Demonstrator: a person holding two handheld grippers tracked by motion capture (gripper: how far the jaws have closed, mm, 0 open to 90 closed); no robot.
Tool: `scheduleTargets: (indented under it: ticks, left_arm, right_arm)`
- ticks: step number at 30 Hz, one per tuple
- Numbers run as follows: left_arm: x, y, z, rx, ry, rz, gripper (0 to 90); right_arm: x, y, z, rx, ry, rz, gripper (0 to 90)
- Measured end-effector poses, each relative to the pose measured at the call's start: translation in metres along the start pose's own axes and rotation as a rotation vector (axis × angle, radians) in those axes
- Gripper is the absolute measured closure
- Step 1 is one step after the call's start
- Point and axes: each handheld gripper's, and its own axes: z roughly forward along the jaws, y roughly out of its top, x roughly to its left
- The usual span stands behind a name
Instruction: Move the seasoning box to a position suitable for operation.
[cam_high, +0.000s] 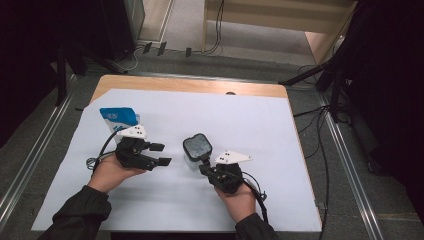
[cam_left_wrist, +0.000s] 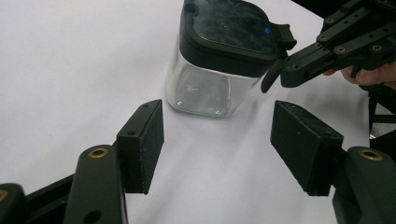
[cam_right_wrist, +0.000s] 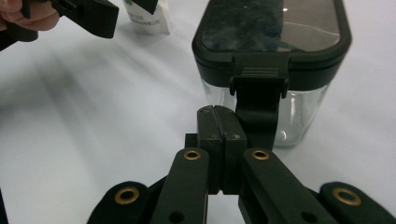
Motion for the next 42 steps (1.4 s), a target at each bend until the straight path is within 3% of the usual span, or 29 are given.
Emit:
scheduleTargets:
  ticks: [8, 11, 14, 18, 21, 23, 24, 25, 29, 36, 42]
  left_arm:
    - [-0.002, 0.004, 0.011, 0.001, 0.008, 0.011, 38.9]
    - [-0.003, 0.006, 0.014, -0.020, 0.022, 0.005, 42.6]
    - [-0.003, 0.008, 0.017, -0.030, 0.018, 0.023, 42.1]
    - [-0.002, 0.010, 0.024, -0.024, 0.004, 0.017, 41.3]
    - [-0.004, 0.013, 0.029, -0.017, 0.015, 0.050, 42.0]
    - [-0.004, 0.016, 0.032, -0.021, 0.018, 0.042, 43.3]
    - [-0.004, 0.018, 0.033, -0.028, -0.003, 0.027, 42.8]
    - [-0.006, 0.019, 0.035, -0.032, -0.017, 0.036, 40.8]
    - [-0.008, 0.019, 0.040, -0.022, -0.022, 0.055, 36.1]
    - [-0.007, 0.020, 0.050, -0.027, -0.057, 0.027, 20.3]
    - [-0.008, 0.020, 0.051, -0.022, -0.063, 0.028, 14.9]
  right_arm:
    - [-0.011, -0.002, -0.008, -0.001, -0.021, 0.029, 90.0]
    - [-0.018, -0.003, -0.012, -0.004, -0.037, 0.042, 90.0]
    - [-0.021, -0.003, -0.013, -0.007, -0.041, 0.056, 90.0]
    - [-0.027, -0.002, -0.015, -0.009, -0.052, 0.056, 90.0]
    - [-0.033, -0.001, -0.016, -0.008, -0.059, 0.064, 90.0]
    - [-0.038, 0.000, -0.018, -0.013, -0.065, 0.080, 90.0]
    - [-0.040, 0.000, -0.018, -0.012, -0.068, 0.083, 90.0]
    - [-0.045, 0.001, -0.020, -0.008, -0.073, 0.104, 90.0]
    - [-0.051, 0.002, -0.021, -0.012, -0.072, 0.114, 90.0]
    - [-0.066, 0.004, -0.020, -0.001, -0.088, 0.130, 90.0]
    - [-0.074, 0.006, -0.017, 0.001, -0.092, 0.132, 90.0]
